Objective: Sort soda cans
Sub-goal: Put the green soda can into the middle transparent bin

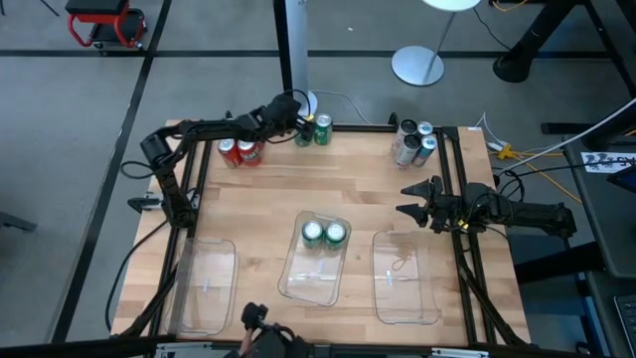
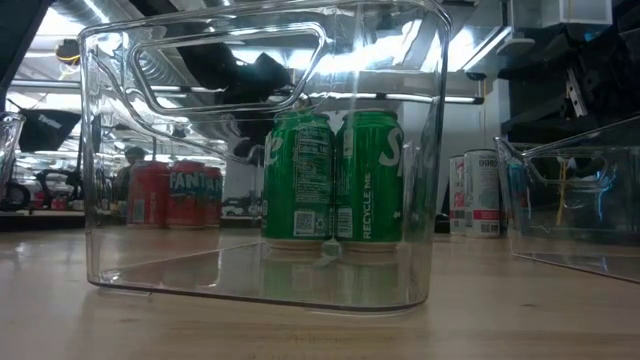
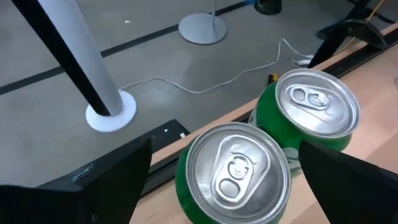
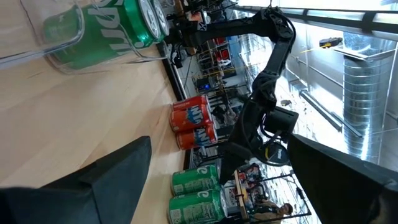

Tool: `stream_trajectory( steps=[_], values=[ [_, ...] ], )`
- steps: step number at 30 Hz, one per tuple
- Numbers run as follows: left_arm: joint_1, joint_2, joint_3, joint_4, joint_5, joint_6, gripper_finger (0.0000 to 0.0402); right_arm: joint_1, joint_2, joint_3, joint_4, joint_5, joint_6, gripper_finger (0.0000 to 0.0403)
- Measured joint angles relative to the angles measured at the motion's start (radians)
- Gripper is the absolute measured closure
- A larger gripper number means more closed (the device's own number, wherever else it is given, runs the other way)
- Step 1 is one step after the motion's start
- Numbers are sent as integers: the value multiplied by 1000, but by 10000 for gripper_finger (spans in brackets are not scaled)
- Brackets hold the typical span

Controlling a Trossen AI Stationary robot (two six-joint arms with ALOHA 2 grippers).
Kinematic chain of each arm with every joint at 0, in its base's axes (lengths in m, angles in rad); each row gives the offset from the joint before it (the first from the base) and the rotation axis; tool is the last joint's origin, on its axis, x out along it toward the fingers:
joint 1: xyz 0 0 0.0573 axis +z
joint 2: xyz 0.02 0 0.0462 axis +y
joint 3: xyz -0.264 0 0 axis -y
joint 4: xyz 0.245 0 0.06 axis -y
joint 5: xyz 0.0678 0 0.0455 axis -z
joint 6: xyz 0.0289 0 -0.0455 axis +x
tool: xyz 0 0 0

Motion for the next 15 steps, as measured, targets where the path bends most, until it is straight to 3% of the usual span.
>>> stream_trajectory(
  steps=[15],
  values=[
    [20,72,0,44,-3,-4,9,0,1,0,0,0,1,27]
  ],
)
